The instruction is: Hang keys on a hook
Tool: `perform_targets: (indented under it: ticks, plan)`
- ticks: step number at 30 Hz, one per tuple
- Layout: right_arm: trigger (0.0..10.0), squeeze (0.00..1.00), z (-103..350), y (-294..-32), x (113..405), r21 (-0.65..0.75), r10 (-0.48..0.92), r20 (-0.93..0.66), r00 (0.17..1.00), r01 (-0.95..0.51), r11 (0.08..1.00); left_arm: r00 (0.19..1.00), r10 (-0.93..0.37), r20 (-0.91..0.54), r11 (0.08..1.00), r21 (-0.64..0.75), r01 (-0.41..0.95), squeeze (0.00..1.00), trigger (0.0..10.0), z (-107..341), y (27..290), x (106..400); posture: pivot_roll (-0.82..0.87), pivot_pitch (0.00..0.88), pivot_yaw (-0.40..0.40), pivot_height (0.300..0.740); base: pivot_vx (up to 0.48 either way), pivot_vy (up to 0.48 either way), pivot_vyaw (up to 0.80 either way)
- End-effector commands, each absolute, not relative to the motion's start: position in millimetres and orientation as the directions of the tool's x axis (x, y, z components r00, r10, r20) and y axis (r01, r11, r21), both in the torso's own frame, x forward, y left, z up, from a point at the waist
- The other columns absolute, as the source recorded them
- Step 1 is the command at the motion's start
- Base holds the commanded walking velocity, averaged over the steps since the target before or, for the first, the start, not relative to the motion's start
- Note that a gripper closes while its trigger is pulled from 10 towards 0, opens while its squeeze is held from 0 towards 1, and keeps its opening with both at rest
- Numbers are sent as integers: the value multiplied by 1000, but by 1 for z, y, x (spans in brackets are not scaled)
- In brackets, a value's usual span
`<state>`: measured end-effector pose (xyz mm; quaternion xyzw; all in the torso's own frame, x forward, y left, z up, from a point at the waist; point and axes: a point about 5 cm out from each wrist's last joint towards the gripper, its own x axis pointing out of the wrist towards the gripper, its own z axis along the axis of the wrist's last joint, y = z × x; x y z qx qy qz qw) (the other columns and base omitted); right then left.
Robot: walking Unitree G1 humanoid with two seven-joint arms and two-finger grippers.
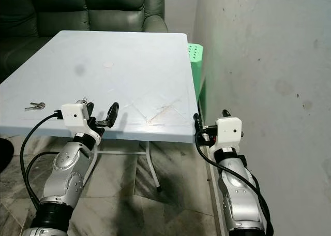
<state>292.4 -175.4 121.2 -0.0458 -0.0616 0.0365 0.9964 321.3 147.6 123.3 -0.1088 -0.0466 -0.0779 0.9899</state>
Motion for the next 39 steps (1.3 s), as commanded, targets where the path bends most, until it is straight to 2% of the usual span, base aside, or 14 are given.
perform_targets:
  ticks: [1, 9, 17, 39]
  plan:
    - [10000, 0, 123, -175, 295, -109, 84, 113, 990, -71, 991, 990, -104, 98, 964, -234, 125, 0, 10000, 121, 156, 318, -54, 46, -12, 732, 0, 0, 0]
    - [10000, 0, 120, -182, 291, -91, 64, 105, 992, -54, 994, 998, 0, 70, 967, -255, 18, 0, 10000, 110, 173, 306, -40, 40, -23, 732, 0, 0, 0]
    - [10000, 0, 121, -173, 294, -86, 94, 115, 989, -84, 993, 997, -10, 72, 965, -262, 29, 0, 10000, 112, 172, 309, -35, 24, -20, 732, 0, 0, 0]
    - [10000, 0, 126, -175, 297, -92, 79, 142, 987, -66, 994, 992, -84, 93, 969, -223, 103, 0, 10000, 121, 165, 320, -48, 27, -11, 732, 0, 0, 0]
